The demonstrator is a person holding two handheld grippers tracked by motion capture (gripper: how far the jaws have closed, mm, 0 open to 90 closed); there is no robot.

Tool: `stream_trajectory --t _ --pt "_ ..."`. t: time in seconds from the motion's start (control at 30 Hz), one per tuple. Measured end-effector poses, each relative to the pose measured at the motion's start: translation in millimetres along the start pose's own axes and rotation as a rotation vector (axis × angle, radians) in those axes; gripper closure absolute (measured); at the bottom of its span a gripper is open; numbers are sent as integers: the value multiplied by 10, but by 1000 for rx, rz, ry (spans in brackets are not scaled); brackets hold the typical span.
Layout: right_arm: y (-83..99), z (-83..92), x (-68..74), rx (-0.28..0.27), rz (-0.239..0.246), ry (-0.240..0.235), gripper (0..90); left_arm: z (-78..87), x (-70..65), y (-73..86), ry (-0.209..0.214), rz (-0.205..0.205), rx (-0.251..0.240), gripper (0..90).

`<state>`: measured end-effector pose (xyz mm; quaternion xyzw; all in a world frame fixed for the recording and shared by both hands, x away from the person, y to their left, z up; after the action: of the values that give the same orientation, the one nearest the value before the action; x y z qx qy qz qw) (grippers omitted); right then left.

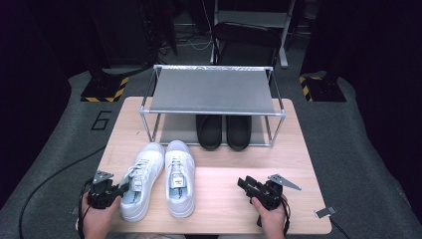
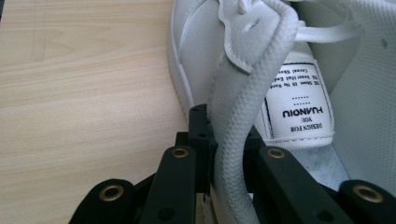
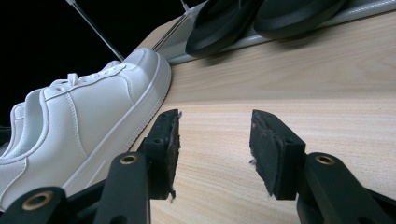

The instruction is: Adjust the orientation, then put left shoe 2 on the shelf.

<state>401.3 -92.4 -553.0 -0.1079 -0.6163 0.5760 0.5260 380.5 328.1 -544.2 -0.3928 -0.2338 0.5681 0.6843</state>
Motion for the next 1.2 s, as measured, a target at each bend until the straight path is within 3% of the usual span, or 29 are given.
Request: stream_trajectory --t 0.13,0.3,0.5,0.53,0.8,0.97,1.17,1.2 --pt "-3 6 -5 -3 -4 0 525 6 7 -2 0 2 -4 823" --pt "-4 15 -14 -2 -5 6 525 37 28 6 14 32 -11 826" --pt "0 10 -14 -4 -3 7 525 60 44 4 21 25 -22 827" --pt "3 13 -10 -2 -9 8 525 79 42 14 27 26 -4 827" --pt "-3 14 -24 -8 -4 9 525 150 48 -32 36 29 -32 830" --pt "-9 10 -25 -13 -9 7 525 206 54 -100 41 49 -67 830" --pt "-9 6 -32 -14 -4 6 525 290 81 -158 45 63 -82 830" --pt "-4 13 -22 -9 -21 8 525 306 81 -164 48 69 -78 829"
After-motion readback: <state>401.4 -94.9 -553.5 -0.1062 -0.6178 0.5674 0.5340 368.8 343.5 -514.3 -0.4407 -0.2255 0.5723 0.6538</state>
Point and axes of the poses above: each handheld gripper's, and its own axes: z roughly backward along the jaws, y roughly out of its underside, x roughly to its left, the point moved 9 cm from there along -z, roughly forward along the jaws, and after that the axes turned 8 degrees about -x, right-handed, at the moved point
